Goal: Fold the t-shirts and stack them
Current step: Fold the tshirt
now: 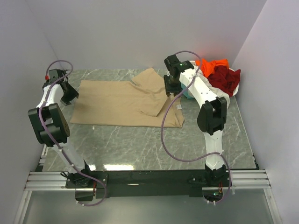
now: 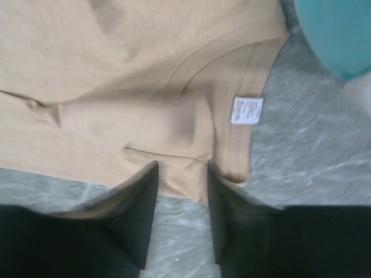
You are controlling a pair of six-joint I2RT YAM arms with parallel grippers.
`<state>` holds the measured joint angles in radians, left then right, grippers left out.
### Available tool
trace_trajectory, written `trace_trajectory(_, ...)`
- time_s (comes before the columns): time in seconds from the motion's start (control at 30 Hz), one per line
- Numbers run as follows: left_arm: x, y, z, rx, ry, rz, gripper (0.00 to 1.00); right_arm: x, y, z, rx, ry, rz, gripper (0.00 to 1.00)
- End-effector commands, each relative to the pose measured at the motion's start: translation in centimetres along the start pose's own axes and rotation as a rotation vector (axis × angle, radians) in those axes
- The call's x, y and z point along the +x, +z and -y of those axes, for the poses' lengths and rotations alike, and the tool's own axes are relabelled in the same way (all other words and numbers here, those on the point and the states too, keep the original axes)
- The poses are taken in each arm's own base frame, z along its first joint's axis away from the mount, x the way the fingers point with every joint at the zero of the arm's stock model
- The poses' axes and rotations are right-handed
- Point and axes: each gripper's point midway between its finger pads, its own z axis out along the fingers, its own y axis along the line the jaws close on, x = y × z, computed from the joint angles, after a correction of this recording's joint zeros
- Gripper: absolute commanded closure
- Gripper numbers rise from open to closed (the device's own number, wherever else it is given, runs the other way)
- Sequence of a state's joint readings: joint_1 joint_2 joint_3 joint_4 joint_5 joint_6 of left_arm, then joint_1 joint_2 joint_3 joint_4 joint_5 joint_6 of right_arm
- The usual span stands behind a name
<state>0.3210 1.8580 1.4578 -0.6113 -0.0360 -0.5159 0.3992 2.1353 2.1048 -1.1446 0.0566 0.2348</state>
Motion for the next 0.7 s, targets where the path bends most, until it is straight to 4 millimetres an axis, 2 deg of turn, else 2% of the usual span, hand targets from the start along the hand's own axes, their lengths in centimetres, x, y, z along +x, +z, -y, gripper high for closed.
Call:
trace_trajectory(0.0,-2.6,-1.7,1.8,0.010,-0.006,0.093,0.41,-2.3,-1.0,-0.2,-0.032,0.006,0.068,0.49)
trace_trajectory(0.07,-2.4,-2.2,3.0,0.020,0.012,0.107,0.32,-2.5,-1.8,-0.6,-0.058,0.022,0.081,0.33)
trace_trajectory(0.1,-2.2,-2.4,3.5,0.023,0.021,0.112,0.26,-1.5,-1.4,-0.7,-0.061,0.023,0.054,0.30)
trace_trajectory(0.13,-1.9,-2.5,3.9,0.025,0.034,0.112,0.24,-1.0,-1.3,-0.7,-0.065,0.032,0.048,0.28)
trace_trajectory(0.17,-1.3,-2.8,4.8,0.031,0.052,0.115,0.22,-1.1,-2.3,-0.9,-0.094,0.041,0.080,0.26)
trace_trajectory(0.2,-0.7,-2.8,5.0,0.032,0.060,0.106,0.20,1.1,-1.1,-0.8,-0.095,0.044,0.022,0.26)
trace_trajectory(0.23,0.1,-3.0,5.7,0.048,0.064,0.095,0.19,1.1,-2.1,-0.8,-0.115,0.059,0.062,0.26)
trace_trajectory(0.27,0.6,-2.9,5.8,0.055,0.064,0.084,0.18,2.0,-1.9,-0.7,-0.116,0.066,0.053,0.26)
trace_trajectory(0.3,1.9,-2.5,5.5,0.049,0.065,0.057,0.17,4.6,-0.7,-0.4,-0.111,0.066,-0.008,0.26)
trace_trajectory(0.37,3.0,-2.5,5.5,0.065,0.058,0.038,0.16,5.7,-1.0,-0.2,-0.125,0.083,0.010,0.28)
trace_trajectory(0.4,4.2,-2.0,4.7,0.051,0.058,0.011,0.16,8.1,0.0,0.2,-0.119,0.088,-0.040,0.28)
trace_trajectory(0.47,5.0,-2.1,4.1,0.044,0.059,0.000,0.15,9.0,-0.3,0.4,-0.137,0.100,-0.020,0.30)
trace_trajectory(0.5,6.1,-1.9,3.4,0.027,0.062,-0.021,0.14,10.6,0.4,0.7,-0.131,0.106,-0.052,0.31)
trace_trajectory(0.57,7.2,-1.9,2.5,0.011,0.066,-0.040,0.13,11.2,0.3,0.9,-0.138,0.115,-0.037,0.33)
trace_trajectory(0.6,7.6,-2.0,2.3,0.011,0.067,-0.045,0.12,12.1,0.7,1.1,-0.130,0.118,-0.054,0.34)
trace_trajectory(0.67,8.4,-1.8,1.8,0.006,0.071,-0.055,0.11,12.3,0.8,1.4,-0.124,0.119,-0.046,0.36)
